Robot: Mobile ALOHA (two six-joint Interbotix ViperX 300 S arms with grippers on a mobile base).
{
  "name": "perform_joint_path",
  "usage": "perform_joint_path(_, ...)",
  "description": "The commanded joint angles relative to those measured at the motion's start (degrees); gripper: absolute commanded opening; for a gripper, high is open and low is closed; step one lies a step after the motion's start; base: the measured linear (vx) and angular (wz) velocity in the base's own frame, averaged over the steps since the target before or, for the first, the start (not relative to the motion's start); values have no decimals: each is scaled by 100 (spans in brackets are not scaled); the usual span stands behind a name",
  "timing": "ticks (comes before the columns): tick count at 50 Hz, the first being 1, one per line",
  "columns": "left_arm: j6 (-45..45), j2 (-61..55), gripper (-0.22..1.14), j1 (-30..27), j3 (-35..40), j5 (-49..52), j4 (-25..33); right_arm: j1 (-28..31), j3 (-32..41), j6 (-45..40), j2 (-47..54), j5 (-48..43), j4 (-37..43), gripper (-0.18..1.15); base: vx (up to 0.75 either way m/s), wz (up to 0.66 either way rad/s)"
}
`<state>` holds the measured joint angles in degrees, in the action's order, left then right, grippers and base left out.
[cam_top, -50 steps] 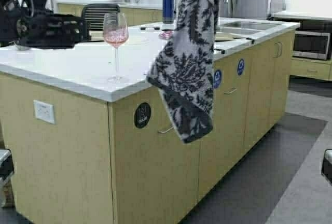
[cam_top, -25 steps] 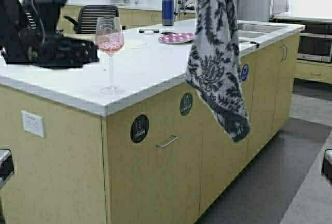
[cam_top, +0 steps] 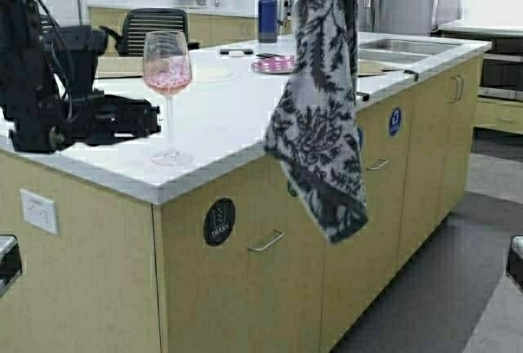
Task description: Get the cloth and wipe up the spill under the wine glass
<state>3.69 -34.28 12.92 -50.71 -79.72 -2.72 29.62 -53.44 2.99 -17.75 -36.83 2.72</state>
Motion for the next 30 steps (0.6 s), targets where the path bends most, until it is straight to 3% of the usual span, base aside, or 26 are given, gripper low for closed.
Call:
perform_joint_path(1, -70, -97, 99, 9, 123, -220, -167, 9, 79, -9, -53, -88, -9, 6, 14, 4)
perform_joint_path(30, -158, -958, 100, 132, 1318, -272, -501, 9, 88, 0, 211, -88, -18, 6, 10, 4)
